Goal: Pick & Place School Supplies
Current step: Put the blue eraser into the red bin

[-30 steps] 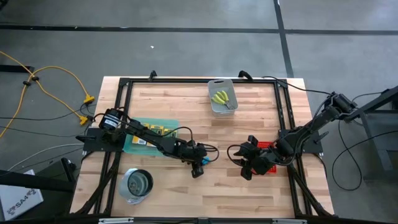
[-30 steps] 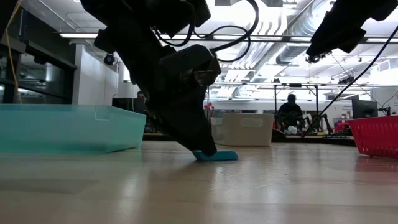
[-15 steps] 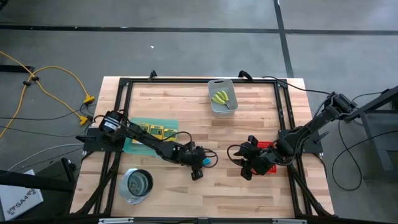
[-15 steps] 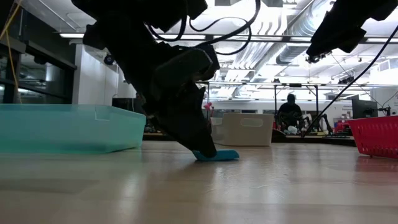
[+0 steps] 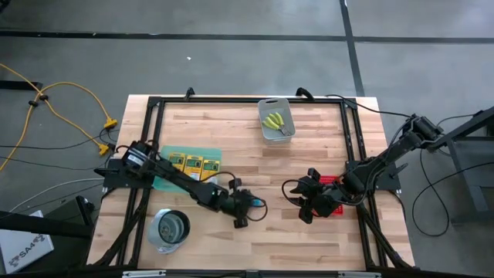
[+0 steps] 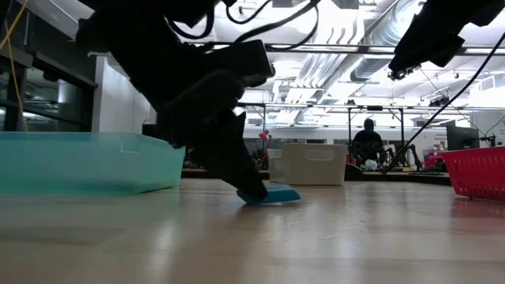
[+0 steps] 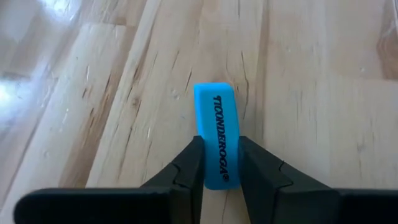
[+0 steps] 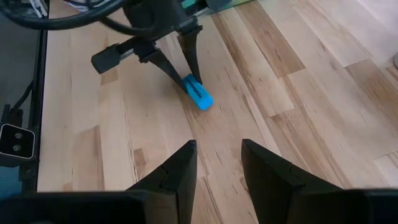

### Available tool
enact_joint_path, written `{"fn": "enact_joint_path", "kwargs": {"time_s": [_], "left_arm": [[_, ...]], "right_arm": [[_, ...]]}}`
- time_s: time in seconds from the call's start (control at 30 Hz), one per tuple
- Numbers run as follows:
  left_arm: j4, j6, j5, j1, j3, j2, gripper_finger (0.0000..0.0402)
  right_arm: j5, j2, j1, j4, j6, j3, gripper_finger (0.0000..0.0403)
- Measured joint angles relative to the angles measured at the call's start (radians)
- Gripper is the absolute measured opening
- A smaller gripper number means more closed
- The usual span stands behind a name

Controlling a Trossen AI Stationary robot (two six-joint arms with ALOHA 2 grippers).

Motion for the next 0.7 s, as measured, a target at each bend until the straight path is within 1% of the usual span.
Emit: {"fn": "enact_joint_path", "kwargs": {"time_s": [0.2,0.3,0.47,0.7], "left_arm": [[0.002,0.060,-0.046,-0.020,0.000,0.000,0.0072],[0.009,0.083,-0.051,-0.022,0.000,0.000,0.0071],[0.011,0.132,-0.070,-0.026,0.005,0.000,0.0071],[0.017,0.197,-0.132,-0.048,0.026,0.002,0.0071]], "right_arm": [[0.001,0.021,0.000,0.022,0.043,-0.004,0.0118],[-0.007,0.063,0.000,0.062,0.048,-0.023,0.0118],[-0.008,0.170,-0.011,0.183,0.047,-0.025,0.0118],[-0.122,0.299,-0.058,0.418,-0.003,-0.024,0.0118]]}}
